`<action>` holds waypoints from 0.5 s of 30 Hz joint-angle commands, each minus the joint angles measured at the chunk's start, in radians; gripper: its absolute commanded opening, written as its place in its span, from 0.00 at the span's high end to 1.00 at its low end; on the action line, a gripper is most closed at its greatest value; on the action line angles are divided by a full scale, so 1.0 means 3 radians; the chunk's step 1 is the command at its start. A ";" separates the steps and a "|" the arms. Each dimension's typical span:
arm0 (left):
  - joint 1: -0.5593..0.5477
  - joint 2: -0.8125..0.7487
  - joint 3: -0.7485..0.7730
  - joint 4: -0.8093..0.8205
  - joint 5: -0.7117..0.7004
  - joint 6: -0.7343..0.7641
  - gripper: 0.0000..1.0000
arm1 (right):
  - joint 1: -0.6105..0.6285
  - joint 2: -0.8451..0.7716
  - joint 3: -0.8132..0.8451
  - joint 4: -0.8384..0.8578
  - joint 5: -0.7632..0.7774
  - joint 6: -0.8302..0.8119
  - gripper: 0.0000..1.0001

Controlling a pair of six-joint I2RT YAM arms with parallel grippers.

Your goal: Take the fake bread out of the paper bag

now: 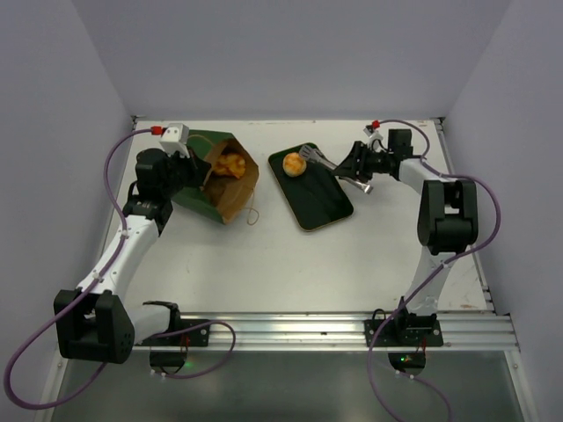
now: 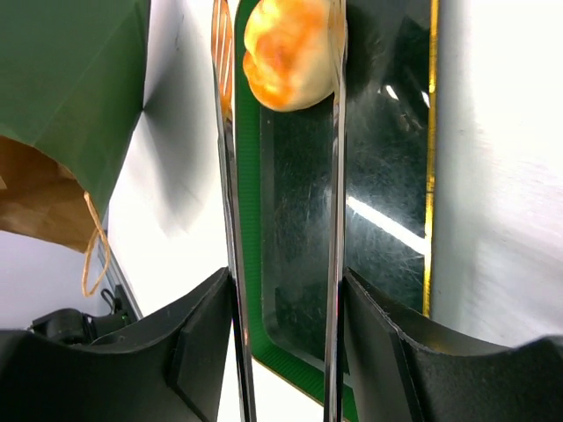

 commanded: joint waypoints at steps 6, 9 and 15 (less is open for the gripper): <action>0.0029 -0.0059 0.0031 0.0101 0.0157 0.0083 1.00 | -0.0146 -0.0405 -0.0092 0.0114 -0.0201 -0.0081 0.46; 0.0029 -0.0074 0.0021 0.0106 0.0203 0.0124 1.00 | -0.0141 -0.0583 -0.0067 -0.0074 -0.0334 -0.0478 0.48; 0.0029 -0.0003 0.0026 0.0162 0.0351 0.0103 1.00 | 0.0052 -0.1007 0.0046 -0.1452 -0.0687 -0.1872 0.51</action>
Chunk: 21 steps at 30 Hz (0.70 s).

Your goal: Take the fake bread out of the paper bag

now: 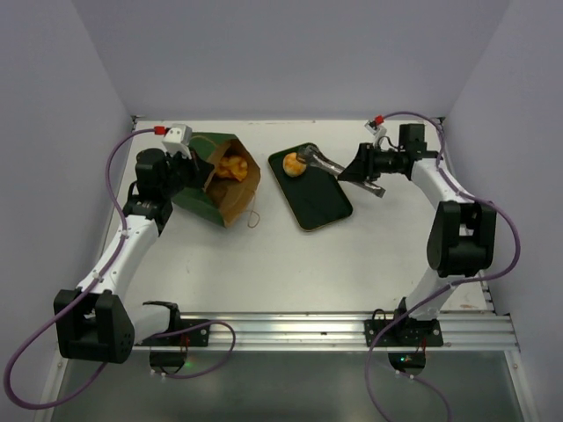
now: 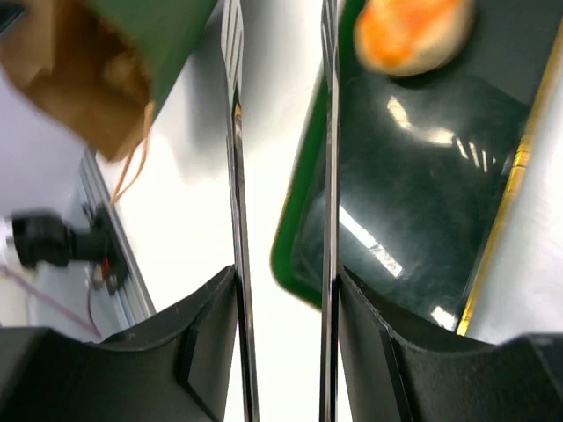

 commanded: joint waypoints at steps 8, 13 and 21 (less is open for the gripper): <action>0.0018 0.0103 0.0135 0.0165 0.0223 -0.0074 1.00 | 0.0896 -0.0913 0.0083 -0.1358 0.0057 -0.1646 0.52; 0.0013 0.0103 0.0120 0.0165 0.0248 -0.0125 1.00 | 0.1315 -0.0919 0.0195 -0.1159 0.0215 -0.1227 0.52; 0.0018 0.0047 0.0063 0.0129 0.0346 -0.0151 1.00 | 0.2011 -0.0505 0.0686 -0.1010 0.1539 -0.1374 0.51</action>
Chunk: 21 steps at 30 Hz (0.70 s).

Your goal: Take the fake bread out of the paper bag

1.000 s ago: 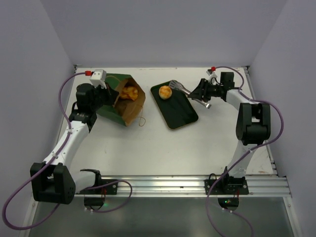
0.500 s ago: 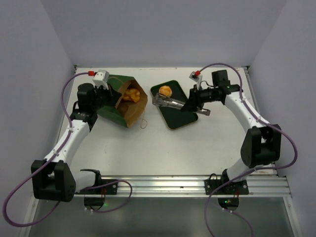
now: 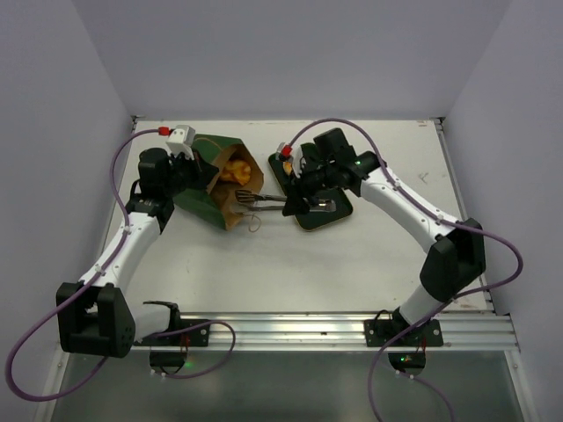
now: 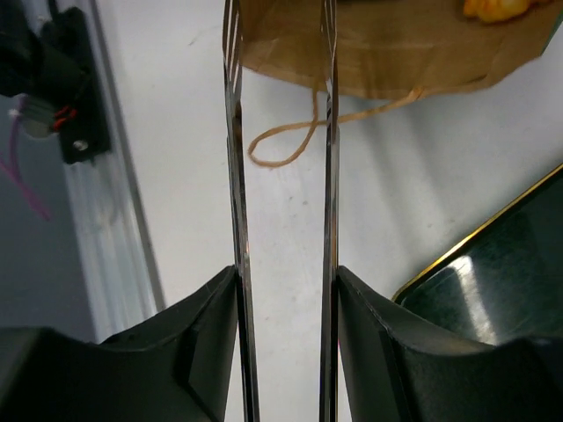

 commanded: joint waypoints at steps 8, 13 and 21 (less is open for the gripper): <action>0.0013 -0.0144 -0.0004 0.0000 0.0163 0.0029 1.00 | 0.0517 0.0240 0.0360 0.0409 0.1522 -0.0949 0.50; 0.0013 -0.0185 -0.0071 0.0010 0.0254 0.0044 1.00 | 0.0620 0.0317 0.0360 0.0521 0.1687 -0.1364 0.48; 0.0013 -0.0195 -0.0127 0.0010 0.0413 0.0090 1.00 | 0.0901 0.0445 0.0360 0.0608 0.1942 -0.1901 0.47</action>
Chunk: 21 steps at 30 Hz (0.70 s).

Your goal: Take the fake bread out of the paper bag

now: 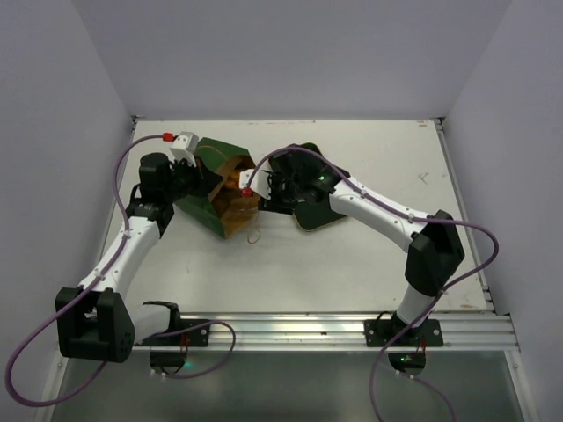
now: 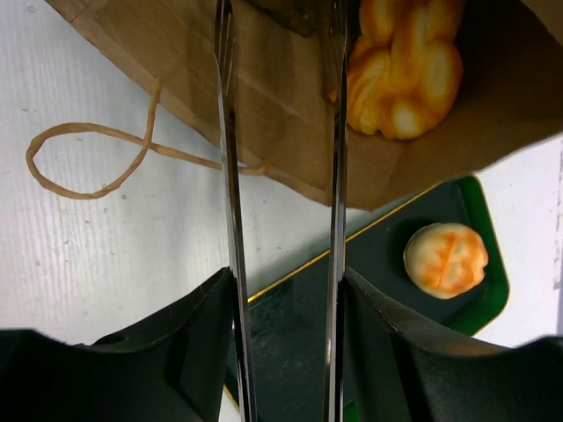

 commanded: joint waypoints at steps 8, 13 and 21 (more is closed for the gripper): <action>0.0013 -0.0109 -0.0019 0.0105 0.0220 0.0094 1.00 | 0.0360 0.0047 0.0101 0.0216 0.0280 -0.0793 0.45; 0.0008 -0.0119 -0.0024 0.0105 0.0256 0.0094 1.00 | 0.0468 0.0092 0.0132 0.0333 0.0474 -0.0865 0.44; 0.0008 -0.0155 -0.0035 0.0115 0.0282 0.0054 1.00 | 0.0555 0.0287 0.0296 0.0359 0.0725 -0.0896 0.44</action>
